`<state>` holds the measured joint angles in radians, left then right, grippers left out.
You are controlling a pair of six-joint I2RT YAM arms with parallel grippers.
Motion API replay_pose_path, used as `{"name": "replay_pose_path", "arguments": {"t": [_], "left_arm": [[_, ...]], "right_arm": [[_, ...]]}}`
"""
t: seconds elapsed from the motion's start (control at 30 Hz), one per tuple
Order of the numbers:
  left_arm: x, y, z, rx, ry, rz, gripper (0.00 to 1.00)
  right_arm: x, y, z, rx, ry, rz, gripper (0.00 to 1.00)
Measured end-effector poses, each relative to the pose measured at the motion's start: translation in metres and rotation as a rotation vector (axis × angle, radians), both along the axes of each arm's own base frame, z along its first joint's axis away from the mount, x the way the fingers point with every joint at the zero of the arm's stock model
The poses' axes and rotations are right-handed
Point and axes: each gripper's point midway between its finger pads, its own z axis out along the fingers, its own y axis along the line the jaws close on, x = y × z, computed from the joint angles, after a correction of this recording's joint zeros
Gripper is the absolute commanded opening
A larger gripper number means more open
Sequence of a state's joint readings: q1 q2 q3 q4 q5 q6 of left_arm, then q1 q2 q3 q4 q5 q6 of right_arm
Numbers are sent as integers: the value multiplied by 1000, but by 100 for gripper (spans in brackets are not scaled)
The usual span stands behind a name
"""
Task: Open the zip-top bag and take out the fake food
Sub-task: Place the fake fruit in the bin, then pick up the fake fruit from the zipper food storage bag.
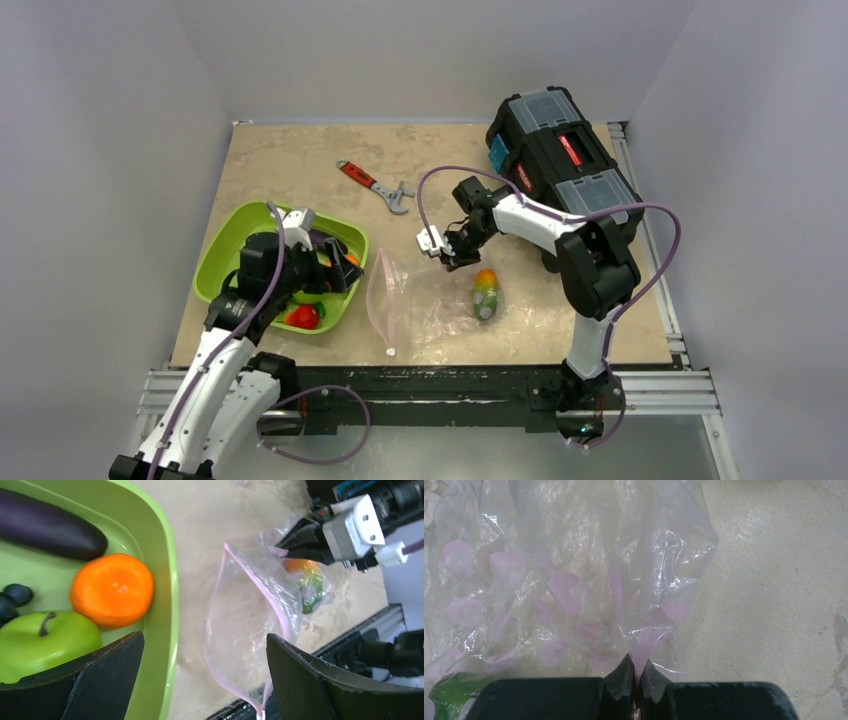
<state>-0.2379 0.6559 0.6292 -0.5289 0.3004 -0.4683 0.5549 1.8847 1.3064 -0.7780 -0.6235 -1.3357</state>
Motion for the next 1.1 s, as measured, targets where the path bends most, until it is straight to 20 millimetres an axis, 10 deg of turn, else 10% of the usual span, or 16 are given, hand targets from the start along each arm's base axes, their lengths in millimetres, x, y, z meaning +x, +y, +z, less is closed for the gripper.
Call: {"name": "replay_pose_path", "arguments": {"t": [0.73,1.1], "left_arm": [[-55,-56,-22,-64,73,-275,88],[-64,-53,-29,-73,78,-260,69]], "right_arm": [[-2,-9,23,39,-50,-22,72],[-10,-35,83,156,-196,-55,69]]}}
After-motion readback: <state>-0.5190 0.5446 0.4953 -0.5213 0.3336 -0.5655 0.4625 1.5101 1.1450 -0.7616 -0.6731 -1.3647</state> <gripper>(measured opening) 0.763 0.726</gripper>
